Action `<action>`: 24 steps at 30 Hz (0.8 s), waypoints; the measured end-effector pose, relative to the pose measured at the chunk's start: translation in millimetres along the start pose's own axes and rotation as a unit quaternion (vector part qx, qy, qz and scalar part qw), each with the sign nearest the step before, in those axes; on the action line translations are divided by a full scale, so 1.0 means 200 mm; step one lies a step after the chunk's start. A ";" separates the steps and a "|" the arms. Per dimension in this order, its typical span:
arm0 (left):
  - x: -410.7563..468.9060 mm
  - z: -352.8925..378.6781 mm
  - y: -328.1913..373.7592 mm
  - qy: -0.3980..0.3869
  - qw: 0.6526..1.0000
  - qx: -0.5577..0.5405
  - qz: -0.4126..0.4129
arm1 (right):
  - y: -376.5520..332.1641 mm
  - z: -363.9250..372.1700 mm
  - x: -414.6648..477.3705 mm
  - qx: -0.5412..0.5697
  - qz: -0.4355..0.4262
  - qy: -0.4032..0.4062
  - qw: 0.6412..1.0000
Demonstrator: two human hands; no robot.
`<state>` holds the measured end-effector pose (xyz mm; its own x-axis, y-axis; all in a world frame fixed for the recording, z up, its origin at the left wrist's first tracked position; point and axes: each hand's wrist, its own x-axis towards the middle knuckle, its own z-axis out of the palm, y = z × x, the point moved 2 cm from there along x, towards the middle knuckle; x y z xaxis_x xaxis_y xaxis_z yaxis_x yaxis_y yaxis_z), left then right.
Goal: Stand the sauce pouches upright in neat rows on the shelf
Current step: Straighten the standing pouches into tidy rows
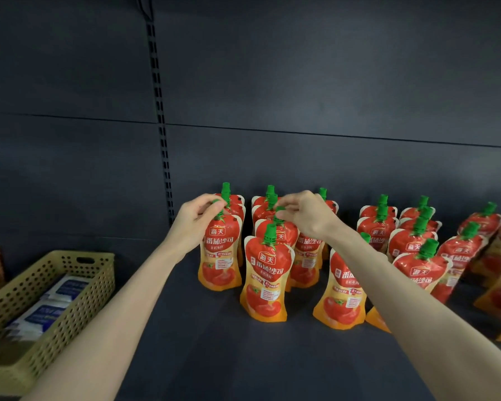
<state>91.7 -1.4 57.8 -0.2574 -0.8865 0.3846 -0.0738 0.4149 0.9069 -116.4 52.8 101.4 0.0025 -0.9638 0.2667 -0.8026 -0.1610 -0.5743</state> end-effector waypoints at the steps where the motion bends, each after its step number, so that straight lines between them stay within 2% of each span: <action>1: 0.01 0.00 -0.01 -0.007 1.000 0.002 0.000 | 0.00 0.00 0.00 -0.001 0.001 0.002 1.000; 14: -0.01 0.03 -0.08 -0.046 0.999 -0.029 -0.004 | -0.01 0.02 -0.01 0.002 -0.005 0.003 1.000; 24: 0.02 0.01 -0.09 -0.071 0.997 -0.006 -0.011 | -0.01 0.01 -0.02 0.002 -0.010 -0.007 1.000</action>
<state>89.3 -11.8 43.5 -0.3901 -0.8571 0.3364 -0.0693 0.3916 0.9175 -113.2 55.7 99.4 0.0264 -0.9635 0.2665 -0.7998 -0.1802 -0.5725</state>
